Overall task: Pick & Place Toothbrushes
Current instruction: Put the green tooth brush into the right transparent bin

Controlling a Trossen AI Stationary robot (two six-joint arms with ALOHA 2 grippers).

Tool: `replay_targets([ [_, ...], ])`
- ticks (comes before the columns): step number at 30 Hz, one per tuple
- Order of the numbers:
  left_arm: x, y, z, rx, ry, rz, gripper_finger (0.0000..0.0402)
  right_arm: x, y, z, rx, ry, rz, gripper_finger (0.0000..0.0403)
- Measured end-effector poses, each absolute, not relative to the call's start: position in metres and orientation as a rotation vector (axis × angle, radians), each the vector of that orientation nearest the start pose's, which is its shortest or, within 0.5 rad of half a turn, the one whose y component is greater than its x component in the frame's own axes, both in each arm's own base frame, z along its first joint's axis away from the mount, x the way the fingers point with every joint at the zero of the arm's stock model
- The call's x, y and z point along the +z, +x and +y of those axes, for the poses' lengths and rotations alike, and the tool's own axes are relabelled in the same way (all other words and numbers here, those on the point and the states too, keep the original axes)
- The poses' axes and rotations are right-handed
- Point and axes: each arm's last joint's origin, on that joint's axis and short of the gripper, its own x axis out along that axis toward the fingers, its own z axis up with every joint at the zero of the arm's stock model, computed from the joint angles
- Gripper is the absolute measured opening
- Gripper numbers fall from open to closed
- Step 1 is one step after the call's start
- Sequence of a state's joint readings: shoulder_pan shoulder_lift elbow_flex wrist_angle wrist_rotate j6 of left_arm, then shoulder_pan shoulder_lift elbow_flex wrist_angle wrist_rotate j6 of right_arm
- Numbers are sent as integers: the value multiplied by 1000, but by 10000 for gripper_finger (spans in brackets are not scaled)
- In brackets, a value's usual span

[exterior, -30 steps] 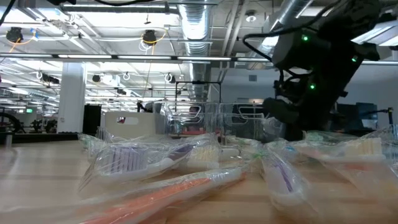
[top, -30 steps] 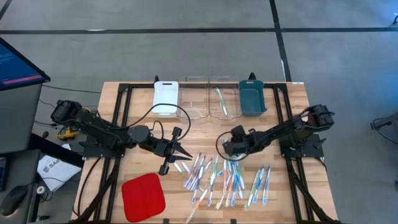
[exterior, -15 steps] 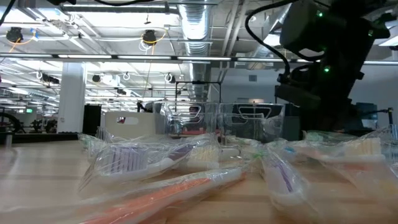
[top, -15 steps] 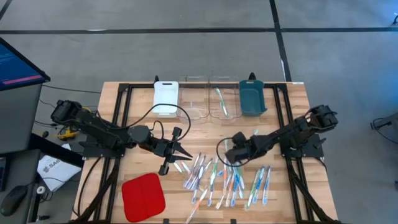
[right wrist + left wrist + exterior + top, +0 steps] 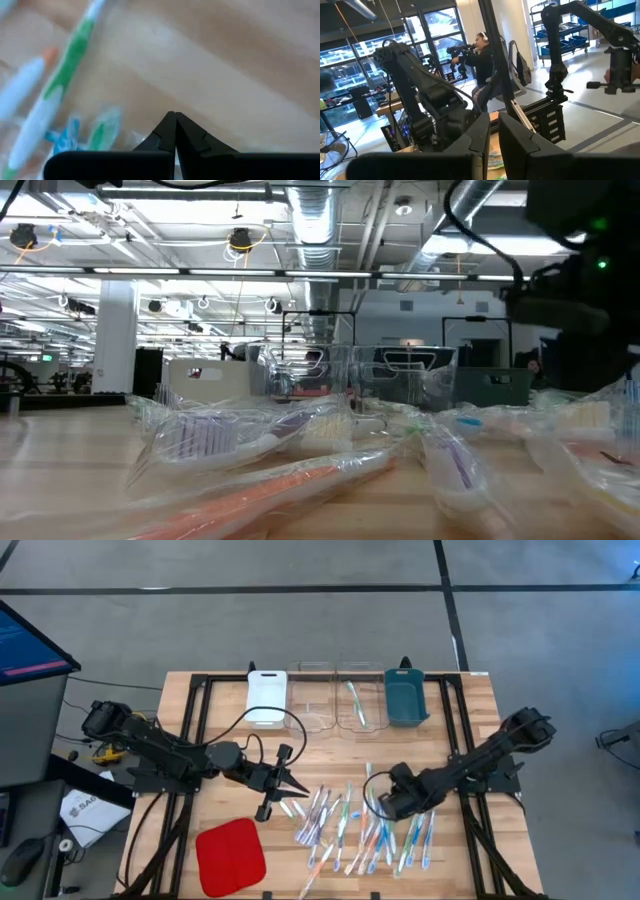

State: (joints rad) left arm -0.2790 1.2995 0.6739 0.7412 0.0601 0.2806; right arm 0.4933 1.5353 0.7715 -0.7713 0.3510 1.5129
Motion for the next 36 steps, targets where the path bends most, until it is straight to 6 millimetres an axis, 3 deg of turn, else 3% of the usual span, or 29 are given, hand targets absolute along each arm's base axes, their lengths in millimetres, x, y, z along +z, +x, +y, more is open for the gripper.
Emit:
replay_targets([
  [8, 274, 268, -79, -320, 265, -161, 33, 178, 196, 110, -785, 699, 943, 0],
  [12, 274, 268, -79, -320, 265, -161, 33, 189, 183, 116, -751, 852, 1015, 0],
  [15, 274, 268, -79, -320, 265, -161, 33, 192, 170, 117, -836, 935, 1052, 0],
  [21, 274, 268, -79, -320, 265, -162, 33, 178, 150, 118, -1127, 906, 1302, 0],
  [36, 274, 268, -79, -320, 265, -162, 33, 152, 160, 113, -1269, 719, 1442, 0],
])
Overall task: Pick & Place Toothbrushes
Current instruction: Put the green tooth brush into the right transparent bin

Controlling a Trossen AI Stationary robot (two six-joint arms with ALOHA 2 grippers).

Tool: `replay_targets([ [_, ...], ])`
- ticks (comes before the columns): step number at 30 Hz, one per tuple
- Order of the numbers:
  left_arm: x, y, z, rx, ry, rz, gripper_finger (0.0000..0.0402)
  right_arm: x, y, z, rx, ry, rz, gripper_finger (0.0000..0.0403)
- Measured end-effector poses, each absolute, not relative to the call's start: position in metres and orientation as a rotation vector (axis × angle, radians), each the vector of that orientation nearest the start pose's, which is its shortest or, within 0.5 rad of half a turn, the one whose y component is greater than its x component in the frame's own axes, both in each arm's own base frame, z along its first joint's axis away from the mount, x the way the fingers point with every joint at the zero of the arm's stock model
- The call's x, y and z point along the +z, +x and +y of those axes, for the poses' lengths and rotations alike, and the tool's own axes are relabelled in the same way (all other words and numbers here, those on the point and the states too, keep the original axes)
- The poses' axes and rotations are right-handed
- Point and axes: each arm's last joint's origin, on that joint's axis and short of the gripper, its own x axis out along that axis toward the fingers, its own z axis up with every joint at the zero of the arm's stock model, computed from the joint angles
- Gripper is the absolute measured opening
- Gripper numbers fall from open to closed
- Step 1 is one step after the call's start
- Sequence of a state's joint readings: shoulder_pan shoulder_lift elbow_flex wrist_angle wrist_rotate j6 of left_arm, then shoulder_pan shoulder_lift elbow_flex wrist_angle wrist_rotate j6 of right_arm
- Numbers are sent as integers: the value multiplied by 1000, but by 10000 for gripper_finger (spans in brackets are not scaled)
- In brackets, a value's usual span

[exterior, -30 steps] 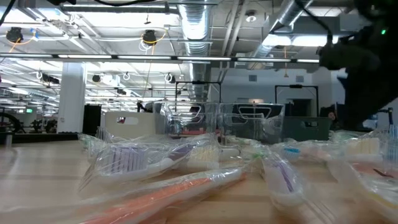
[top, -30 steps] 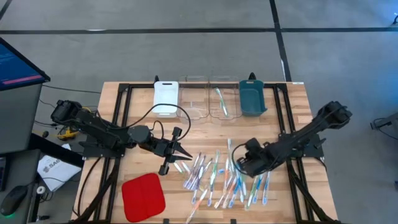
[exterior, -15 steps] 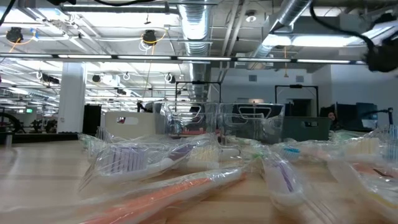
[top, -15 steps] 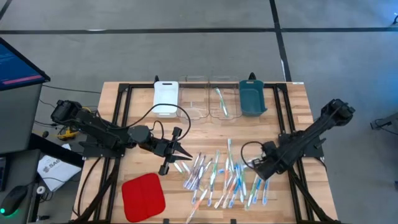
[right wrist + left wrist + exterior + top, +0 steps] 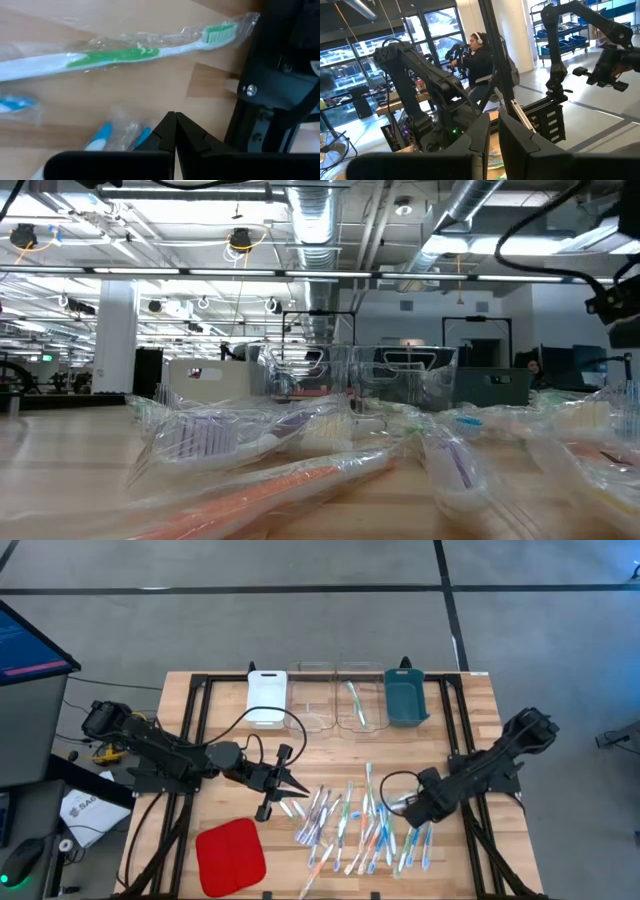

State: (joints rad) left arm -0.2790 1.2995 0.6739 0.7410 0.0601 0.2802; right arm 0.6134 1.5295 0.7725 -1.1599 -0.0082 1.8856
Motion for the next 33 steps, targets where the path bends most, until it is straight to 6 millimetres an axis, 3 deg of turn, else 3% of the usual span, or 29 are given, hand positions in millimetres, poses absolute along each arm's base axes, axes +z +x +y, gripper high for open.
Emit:
replay_targets([
  [16, 274, 268, -79, -320, 265, -162, 33, 120, 168, 76, -1257, 631, 1591, 0],
  [22, 274, 268, -79, -320, 265, -162, 33, 117, 169, 67, -1235, 625, 1616, 0],
  [33, 274, 268, -79, -320, 265, -162, 33, 117, 174, 51, -1194, 465, 1553, 0],
])
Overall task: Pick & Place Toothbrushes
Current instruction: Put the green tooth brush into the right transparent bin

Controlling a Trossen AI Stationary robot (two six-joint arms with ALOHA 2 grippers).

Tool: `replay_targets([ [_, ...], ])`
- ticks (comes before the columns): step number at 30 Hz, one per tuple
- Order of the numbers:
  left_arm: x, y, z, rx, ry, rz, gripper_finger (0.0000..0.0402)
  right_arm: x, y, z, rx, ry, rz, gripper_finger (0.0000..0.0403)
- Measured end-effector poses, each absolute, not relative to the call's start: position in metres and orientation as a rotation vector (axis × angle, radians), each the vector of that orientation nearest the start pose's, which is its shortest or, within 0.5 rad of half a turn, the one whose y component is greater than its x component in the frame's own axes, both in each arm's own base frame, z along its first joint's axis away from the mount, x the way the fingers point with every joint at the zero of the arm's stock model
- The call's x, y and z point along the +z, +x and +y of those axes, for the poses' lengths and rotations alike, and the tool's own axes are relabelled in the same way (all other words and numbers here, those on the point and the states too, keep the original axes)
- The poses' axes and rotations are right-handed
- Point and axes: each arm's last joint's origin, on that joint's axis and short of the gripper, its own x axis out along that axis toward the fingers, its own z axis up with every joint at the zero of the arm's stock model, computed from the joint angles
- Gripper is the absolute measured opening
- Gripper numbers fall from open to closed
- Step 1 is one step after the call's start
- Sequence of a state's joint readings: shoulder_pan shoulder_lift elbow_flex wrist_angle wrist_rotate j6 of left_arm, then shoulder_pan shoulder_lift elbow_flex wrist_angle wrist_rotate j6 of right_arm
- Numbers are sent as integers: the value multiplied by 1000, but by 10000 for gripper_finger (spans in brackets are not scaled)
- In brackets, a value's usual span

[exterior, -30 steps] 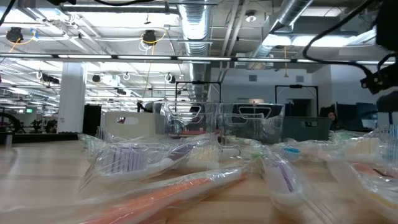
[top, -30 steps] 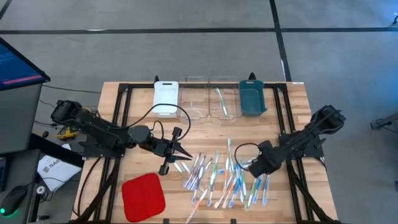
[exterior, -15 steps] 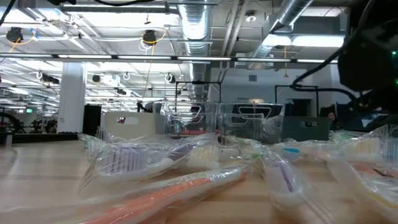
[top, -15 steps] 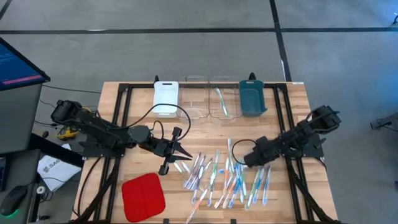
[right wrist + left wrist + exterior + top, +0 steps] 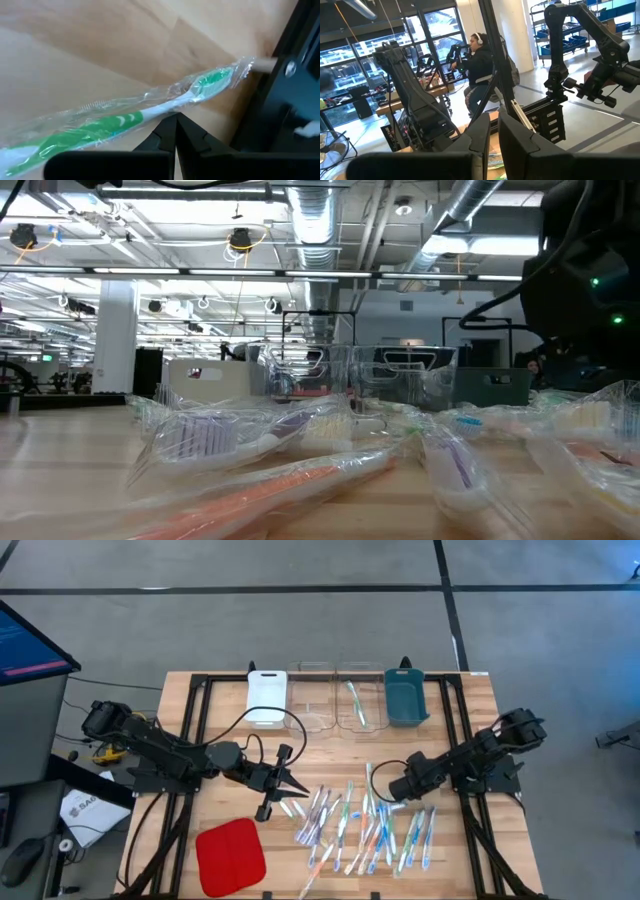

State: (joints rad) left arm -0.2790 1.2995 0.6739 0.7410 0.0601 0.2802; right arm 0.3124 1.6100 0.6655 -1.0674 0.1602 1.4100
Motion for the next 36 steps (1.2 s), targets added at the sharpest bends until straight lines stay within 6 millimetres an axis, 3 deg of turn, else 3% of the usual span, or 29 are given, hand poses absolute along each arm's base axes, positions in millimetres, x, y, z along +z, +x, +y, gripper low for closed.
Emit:
replay_targets([
  [14, 274, 268, -79, -320, 267, -162, 33, 115, 184, 46, -1120, 324, 1408, 0],
  [23, 274, 268, -79, -320, 268, -162, 33, 119, 199, 39, -1099, 315, 1314, 0],
  [30, 274, 268, -79, -320, 268, -162, 33, 118, 217, 33, -984, 311, 1229, 0],
  [36, 274, 268, -79, -320, 268, -162, 33, 124, 221, 35, -1048, 375, 1181, 0],
])
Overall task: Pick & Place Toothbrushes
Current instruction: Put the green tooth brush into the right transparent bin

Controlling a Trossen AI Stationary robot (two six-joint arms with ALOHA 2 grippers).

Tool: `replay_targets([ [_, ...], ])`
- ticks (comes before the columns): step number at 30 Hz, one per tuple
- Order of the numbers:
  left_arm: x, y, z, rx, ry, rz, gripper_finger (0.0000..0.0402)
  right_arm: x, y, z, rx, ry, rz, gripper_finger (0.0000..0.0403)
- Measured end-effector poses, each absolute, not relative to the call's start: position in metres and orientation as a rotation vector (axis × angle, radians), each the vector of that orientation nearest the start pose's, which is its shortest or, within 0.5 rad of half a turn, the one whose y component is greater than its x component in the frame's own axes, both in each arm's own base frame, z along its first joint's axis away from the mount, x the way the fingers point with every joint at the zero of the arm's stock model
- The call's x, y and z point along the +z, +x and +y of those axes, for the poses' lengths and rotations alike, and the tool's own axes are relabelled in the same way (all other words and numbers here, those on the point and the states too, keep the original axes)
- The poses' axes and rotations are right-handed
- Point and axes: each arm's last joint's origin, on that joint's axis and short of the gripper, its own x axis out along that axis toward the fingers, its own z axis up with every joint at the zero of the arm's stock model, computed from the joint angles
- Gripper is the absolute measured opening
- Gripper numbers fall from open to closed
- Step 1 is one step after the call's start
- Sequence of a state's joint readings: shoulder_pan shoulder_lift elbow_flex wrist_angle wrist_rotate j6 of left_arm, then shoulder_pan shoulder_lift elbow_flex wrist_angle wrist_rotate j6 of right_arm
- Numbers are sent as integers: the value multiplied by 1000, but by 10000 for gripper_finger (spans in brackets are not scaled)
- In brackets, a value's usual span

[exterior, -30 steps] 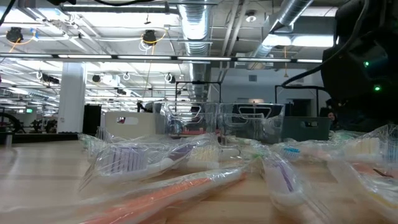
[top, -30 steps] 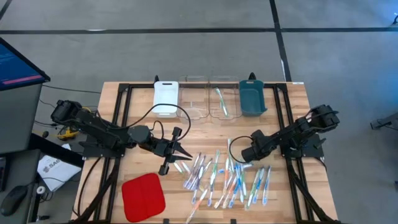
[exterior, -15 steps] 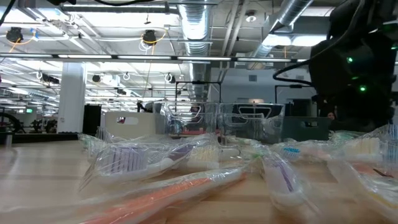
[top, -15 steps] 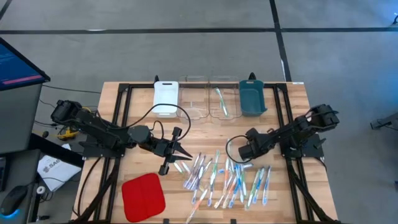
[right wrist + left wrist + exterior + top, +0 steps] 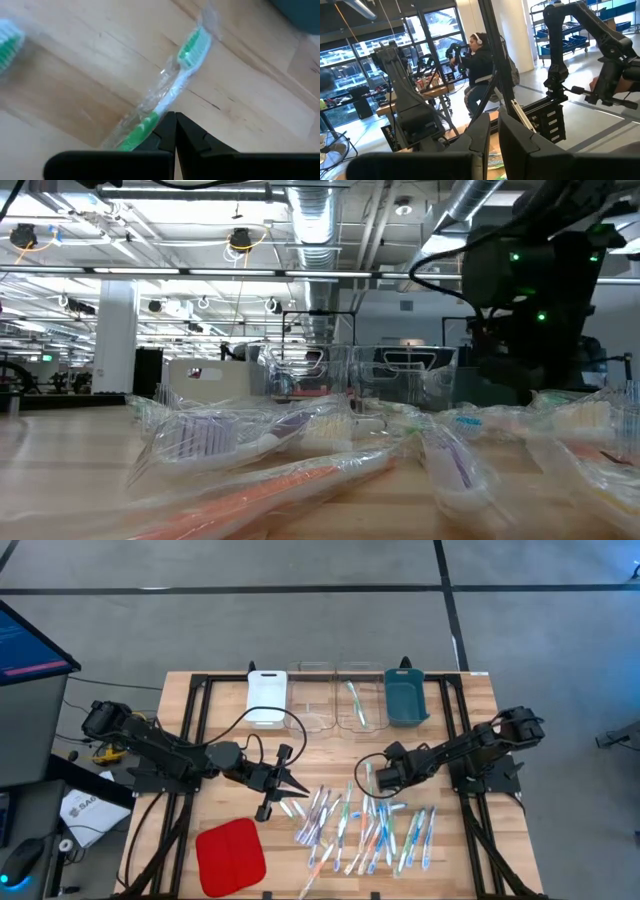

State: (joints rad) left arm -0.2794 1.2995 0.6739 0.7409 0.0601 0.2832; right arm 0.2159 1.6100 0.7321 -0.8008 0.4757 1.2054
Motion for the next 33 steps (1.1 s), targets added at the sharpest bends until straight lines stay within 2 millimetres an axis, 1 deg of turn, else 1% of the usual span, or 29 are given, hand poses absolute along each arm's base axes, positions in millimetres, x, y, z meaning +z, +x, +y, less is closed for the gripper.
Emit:
replay_targets([
  [5, 274, 268, -79, -321, 268, -162, 33, 136, 223, 42, -1063, 437, 1102, 0],
  [9, 274, 268, -79, -321, 268, -162, 33, 154, 228, 54, -982, 475, 1058, 0],
  [11, 274, 268, -79, -320, 268, -162, 33, 164, 228, 60, -922, 511, 1067, 0],
  [15, 274, 268, -79, -320, 268, -161, 33, 182, 227, 68, -822, 629, 1089, 0],
  [19, 274, 268, -79, -320, 267, -162, 33, 190, 224, 75, -797, 702, 1069, 8],
  [21, 274, 268, -79, -321, 267, -162, 33, 189, 223, 77, -790, 730, 1090, 23],
  [24, 274, 268, -79, -321, 266, -162, 33, 187, 222, 77, -800, 770, 1143, 57],
  [28, 274, 268, -79, -321, 265, -162, 33, 181, 226, 75, -811, 792, 1177, 112],
  [33, 274, 268, -79, -321, 265, -162, 33, 175, 230, 65, -866, 796, 1190, 183],
])
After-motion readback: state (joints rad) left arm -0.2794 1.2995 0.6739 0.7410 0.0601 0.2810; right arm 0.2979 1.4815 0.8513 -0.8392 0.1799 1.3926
